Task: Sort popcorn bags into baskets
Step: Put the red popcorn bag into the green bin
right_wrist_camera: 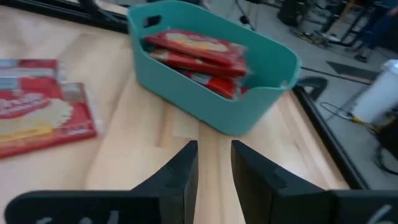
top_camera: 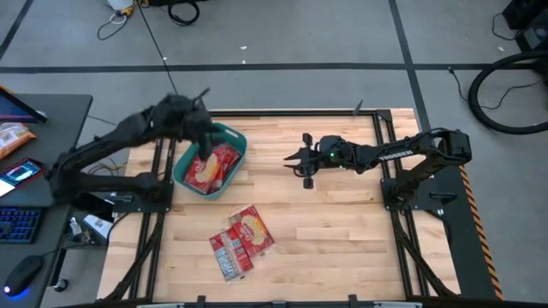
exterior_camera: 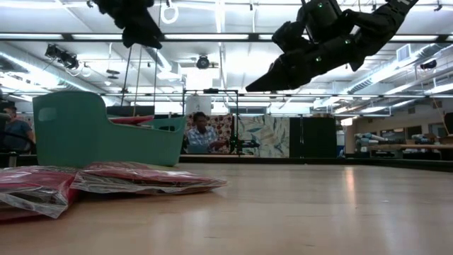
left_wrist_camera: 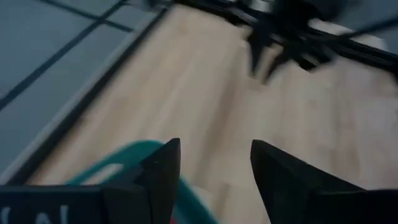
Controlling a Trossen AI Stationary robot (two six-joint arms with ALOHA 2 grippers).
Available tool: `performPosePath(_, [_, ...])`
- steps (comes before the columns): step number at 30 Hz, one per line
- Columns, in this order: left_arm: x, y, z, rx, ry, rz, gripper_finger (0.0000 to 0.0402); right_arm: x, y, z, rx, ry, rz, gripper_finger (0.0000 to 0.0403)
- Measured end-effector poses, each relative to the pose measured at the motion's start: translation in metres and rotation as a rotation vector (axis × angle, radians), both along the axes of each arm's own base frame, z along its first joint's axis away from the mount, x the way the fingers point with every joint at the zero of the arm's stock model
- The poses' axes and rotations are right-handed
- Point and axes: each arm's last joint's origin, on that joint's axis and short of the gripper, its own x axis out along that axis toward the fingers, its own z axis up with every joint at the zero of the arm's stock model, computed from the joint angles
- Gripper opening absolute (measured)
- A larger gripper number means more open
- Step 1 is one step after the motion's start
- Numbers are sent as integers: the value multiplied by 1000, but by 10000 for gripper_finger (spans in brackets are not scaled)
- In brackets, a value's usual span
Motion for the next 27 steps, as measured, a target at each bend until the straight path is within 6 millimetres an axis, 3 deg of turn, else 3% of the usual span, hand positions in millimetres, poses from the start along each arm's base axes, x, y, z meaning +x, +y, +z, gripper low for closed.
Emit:
performPosePath(6, [-3, -46, -48, 21, -84, -215, 197, 5, 21, 8, -7, -83, 81, 100])
performPosePath(10, [-3, -63, -71, 52, -182, -314, 197, 8, 41, 11, -21, -119, 74, 100])
performPosePath(16, [-2, -73, -86, 188, -316, -387, 197, 22, 58, 2, -47, -161, -15, 100])
performPosePath(21, [-4, -75, -93, 278, -443, -400, 197, 48, 63, -8, 45, -144, -51, 100])
performPosePath(27, [-14, -79, -107, 301, -472, -414, 197, 84, 72, -22, 101, -43, -54, 100])
